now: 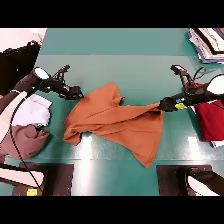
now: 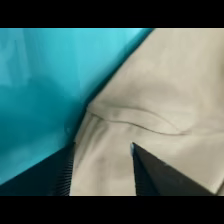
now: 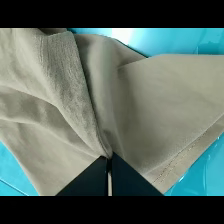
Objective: Fold the shirts.
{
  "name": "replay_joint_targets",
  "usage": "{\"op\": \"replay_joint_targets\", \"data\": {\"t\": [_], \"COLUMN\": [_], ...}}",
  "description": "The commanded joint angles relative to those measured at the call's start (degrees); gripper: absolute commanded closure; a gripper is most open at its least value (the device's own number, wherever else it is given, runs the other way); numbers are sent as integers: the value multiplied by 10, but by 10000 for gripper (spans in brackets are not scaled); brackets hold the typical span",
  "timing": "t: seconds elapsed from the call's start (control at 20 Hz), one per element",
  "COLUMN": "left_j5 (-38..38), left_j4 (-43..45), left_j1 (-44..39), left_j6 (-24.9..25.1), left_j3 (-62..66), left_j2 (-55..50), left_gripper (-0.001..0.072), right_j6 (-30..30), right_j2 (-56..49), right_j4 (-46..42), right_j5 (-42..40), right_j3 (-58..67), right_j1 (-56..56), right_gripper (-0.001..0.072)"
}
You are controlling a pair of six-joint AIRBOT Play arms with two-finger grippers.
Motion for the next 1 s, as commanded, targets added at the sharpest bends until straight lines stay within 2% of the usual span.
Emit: {"op": "replay_joint_targets", "data": {"t": [0.0, 0.2, 0.25, 0.3, 0.35, 0.4, 0.45, 0.65, 0.95], "left_j5": [11, 12, 14, 14, 14, 12, 6, -15, -30], "left_j4": [-4, 29, 29, 26, 25, 25, 25, 33, 50], "left_j1": [1, -23, -27, -28, -28, -28, -28, -28, 20], "left_j6": [9, 9, 9, 9, 9, 9, 8, 7, 8], "left_j3": [2, 0, 0, 0, 0, 0, 2, 51, 222], "left_j2": [-12, -12, -12, -12, -12, -12, -11, 47, 263], "left_gripper": [261, 262, 288, 365, 490, 653, 681, 682, 681], "right_j6": [0, 0, 0, 0, 0, 0, 0, -1, -1], "right_j2": [0, 0, 0, 0, 0, 0, 0, 0, 0], "right_j4": [0, 0, 0, 0, 0, 0, 0, -24, -81], "right_j5": [0, 0, 0, 0, 0, 0, -1, 2, 57], "right_j3": [0, 0, 0, 0, 0, 0, 0, 53, 298], "right_j1": [0, 0, 0, 0, 0, 0, 0, -1, -1], "right_gripper": [701, 701, 701, 701, 701, 701, 701, 701, 701]}}
